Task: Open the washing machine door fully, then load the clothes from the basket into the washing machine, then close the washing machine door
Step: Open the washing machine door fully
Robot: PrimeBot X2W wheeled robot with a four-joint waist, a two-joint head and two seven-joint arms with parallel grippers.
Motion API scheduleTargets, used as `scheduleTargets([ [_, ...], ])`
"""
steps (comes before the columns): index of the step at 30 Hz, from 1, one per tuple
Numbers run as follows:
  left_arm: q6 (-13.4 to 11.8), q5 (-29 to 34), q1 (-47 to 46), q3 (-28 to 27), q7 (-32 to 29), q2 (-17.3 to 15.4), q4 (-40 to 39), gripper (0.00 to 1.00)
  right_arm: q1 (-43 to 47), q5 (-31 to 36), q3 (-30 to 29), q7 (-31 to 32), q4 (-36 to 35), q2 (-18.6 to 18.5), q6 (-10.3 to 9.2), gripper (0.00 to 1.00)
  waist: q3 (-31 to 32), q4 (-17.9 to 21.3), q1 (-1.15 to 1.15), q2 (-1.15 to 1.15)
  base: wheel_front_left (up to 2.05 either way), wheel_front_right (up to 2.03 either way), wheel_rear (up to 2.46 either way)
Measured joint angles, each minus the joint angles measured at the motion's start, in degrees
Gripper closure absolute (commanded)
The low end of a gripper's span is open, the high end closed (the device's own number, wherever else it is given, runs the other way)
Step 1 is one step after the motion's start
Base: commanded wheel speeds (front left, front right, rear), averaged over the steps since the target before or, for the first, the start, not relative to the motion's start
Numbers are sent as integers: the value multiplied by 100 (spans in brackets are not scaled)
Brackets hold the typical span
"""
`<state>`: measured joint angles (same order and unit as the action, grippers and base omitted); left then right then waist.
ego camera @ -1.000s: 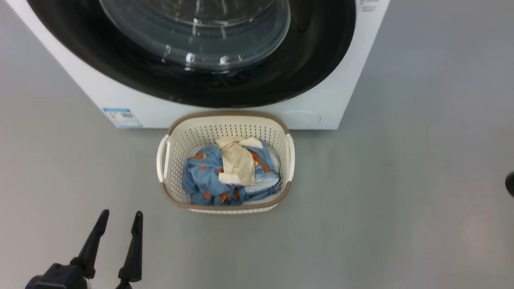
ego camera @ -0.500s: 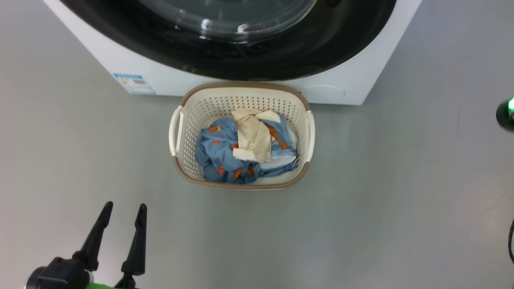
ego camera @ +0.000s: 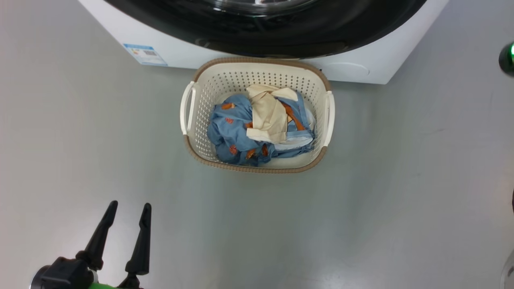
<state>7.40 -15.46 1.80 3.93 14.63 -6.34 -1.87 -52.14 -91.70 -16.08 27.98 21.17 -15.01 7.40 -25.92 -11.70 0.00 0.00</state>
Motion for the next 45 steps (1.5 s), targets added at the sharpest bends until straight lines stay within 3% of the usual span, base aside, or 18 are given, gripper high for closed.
scheduleTargets([
  [20,0,-2,10,89,0,77,-83,0,-893,240,438,230,110,-188,0,100,-489,-281,0,0,0,0,0],
  [45,0,18,10,166,0,365,-119,0,-1169,353,982,430,370,-485,0,100,-687,-405,0,0,0,0,0],
])
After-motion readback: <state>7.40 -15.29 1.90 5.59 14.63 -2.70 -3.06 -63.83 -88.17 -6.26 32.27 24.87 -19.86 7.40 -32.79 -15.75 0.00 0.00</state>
